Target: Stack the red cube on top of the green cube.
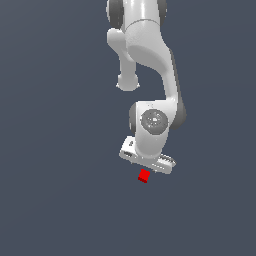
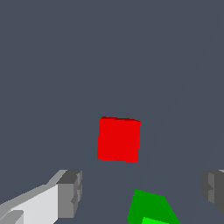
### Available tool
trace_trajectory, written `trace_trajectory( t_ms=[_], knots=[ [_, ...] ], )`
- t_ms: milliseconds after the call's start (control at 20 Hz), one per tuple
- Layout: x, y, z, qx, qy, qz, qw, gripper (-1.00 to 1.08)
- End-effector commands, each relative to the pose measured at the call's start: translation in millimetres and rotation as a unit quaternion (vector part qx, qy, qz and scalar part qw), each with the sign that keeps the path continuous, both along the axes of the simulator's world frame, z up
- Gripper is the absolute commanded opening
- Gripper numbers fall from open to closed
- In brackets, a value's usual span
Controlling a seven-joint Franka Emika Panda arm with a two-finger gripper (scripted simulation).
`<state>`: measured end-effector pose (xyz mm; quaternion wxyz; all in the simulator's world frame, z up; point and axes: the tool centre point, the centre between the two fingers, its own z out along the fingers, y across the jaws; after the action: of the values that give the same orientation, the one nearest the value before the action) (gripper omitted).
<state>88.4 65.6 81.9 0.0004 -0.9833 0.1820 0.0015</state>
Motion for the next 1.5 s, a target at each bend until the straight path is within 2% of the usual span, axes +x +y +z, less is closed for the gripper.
trace_trajectory(
  t_ms=[0, 400, 800, 1450],
  knots=[
    [8, 2, -4, 0.000, -0.001, -0.014, 0.9999, 1.00],
    [21, 6, -12, -0.001, -0.001, -0.035, 0.9994, 1.00],
    [21, 6, -15, -0.001, -0.001, -0.036, 0.9993, 1.00],
    [21, 6, -63, -0.001, -0.001, -0.037, 0.9993, 1.00]
  ],
)
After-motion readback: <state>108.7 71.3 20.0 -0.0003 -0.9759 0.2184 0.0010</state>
